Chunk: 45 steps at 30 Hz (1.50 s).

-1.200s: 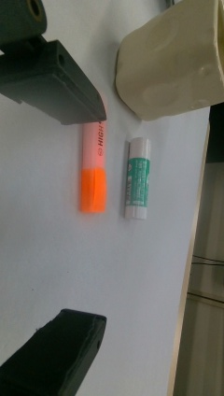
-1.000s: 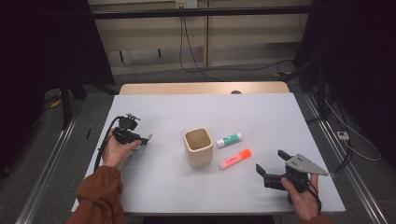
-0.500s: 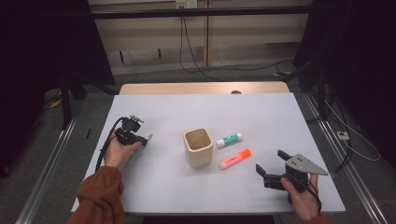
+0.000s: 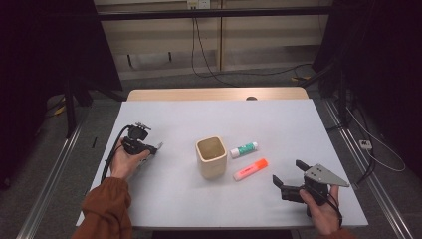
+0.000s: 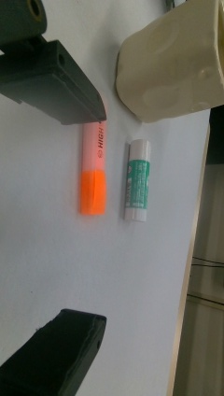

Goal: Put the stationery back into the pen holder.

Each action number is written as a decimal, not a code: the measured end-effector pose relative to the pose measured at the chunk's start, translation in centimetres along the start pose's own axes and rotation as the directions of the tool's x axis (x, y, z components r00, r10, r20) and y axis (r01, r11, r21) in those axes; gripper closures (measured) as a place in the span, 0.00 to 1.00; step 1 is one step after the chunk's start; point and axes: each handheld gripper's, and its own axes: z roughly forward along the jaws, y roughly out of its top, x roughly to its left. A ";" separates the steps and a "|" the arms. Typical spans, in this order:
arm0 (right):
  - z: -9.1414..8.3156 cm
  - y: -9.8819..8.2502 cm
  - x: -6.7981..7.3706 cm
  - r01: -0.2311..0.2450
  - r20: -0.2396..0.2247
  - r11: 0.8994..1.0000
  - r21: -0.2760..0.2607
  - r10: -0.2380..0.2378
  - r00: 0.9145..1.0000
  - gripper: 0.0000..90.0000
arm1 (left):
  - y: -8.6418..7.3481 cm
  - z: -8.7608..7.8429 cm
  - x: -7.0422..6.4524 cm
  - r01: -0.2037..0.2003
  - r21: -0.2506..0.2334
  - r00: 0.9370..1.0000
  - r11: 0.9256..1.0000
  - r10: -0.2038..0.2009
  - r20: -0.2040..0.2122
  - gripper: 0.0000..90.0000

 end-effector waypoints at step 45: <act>0.0 0.0 0.0 -0.005 -0.001 1.000 -0.002 0.005 1.000 0.04 | 1.0 -5.5 -6.4 -0.062 -0.466 0.975 0.882 0.154 0.161 0.89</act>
